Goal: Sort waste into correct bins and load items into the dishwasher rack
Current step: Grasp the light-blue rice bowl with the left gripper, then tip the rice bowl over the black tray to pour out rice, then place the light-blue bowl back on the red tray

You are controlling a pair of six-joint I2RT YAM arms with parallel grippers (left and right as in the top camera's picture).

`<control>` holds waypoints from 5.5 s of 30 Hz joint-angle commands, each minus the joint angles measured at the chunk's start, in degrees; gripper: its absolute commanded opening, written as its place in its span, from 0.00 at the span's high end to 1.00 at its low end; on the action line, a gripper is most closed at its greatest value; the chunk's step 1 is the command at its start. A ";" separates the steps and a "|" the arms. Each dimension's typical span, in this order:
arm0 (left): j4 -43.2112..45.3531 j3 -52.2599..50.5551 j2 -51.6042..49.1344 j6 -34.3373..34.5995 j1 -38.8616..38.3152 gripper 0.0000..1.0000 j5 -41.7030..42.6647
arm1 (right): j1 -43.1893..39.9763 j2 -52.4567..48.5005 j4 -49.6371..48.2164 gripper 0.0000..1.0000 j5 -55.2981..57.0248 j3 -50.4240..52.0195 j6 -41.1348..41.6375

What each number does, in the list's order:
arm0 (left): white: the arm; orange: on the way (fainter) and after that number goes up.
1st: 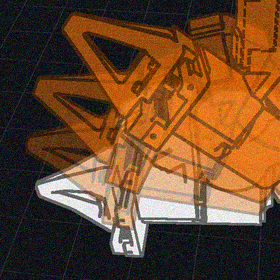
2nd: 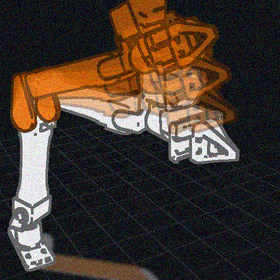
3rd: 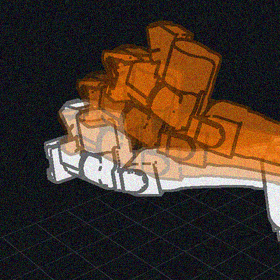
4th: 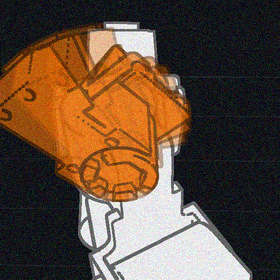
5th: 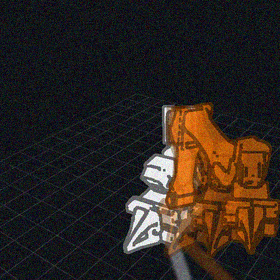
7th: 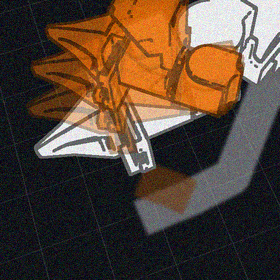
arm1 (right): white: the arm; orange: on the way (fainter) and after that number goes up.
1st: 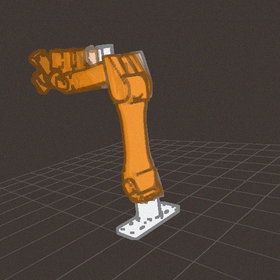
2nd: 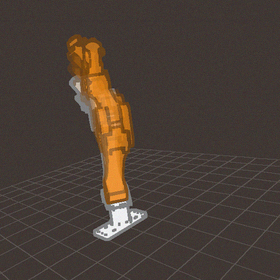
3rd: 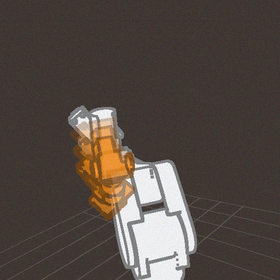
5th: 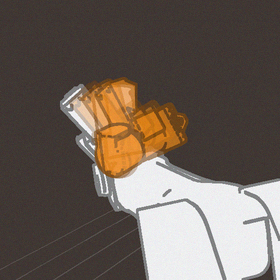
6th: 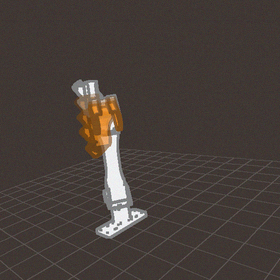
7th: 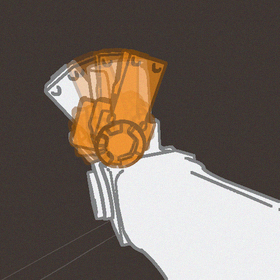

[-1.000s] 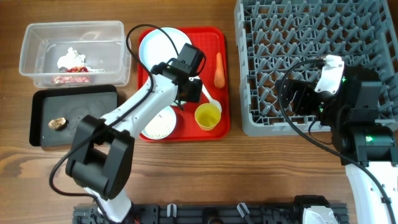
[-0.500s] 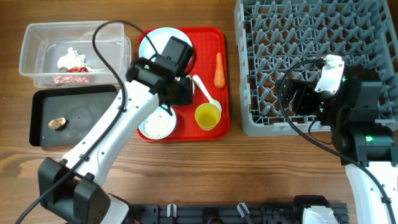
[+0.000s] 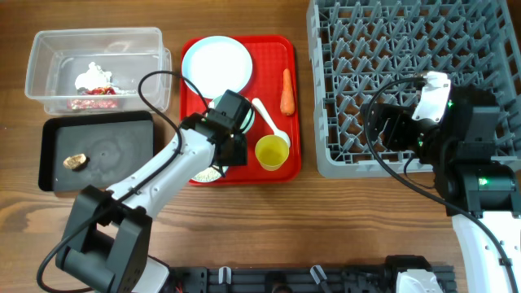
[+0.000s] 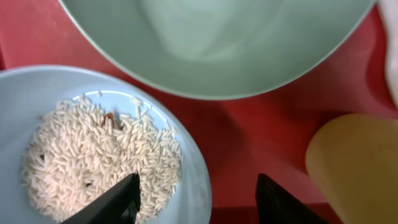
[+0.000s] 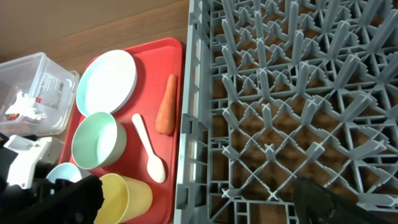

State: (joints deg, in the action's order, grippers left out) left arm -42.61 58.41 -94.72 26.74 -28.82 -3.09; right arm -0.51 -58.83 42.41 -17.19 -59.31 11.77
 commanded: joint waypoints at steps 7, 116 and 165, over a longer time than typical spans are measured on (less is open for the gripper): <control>2.67 -4.00 -0.94 0.74 0.15 0.65 0.52 | 0.22 -0.22 -0.13 0.00 -0.74 -1.11 0.39; -20.13 9.84 -5.31 -33.73 79.45 0.96 90.75 | 0.22 -0.22 -1.46 0.00 -0.92 -1.11 2.12; -17.29 9.86 13.33 -28.39 54.99 0.96 72.06 | 0.22 -2.08 -1.42 0.00 -0.74 -1.11 1.95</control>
State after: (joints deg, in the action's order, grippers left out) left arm -60.45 67.26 -84.55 -3.64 30.81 82.08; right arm -0.51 -59.59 41.12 -17.19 -59.31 13.45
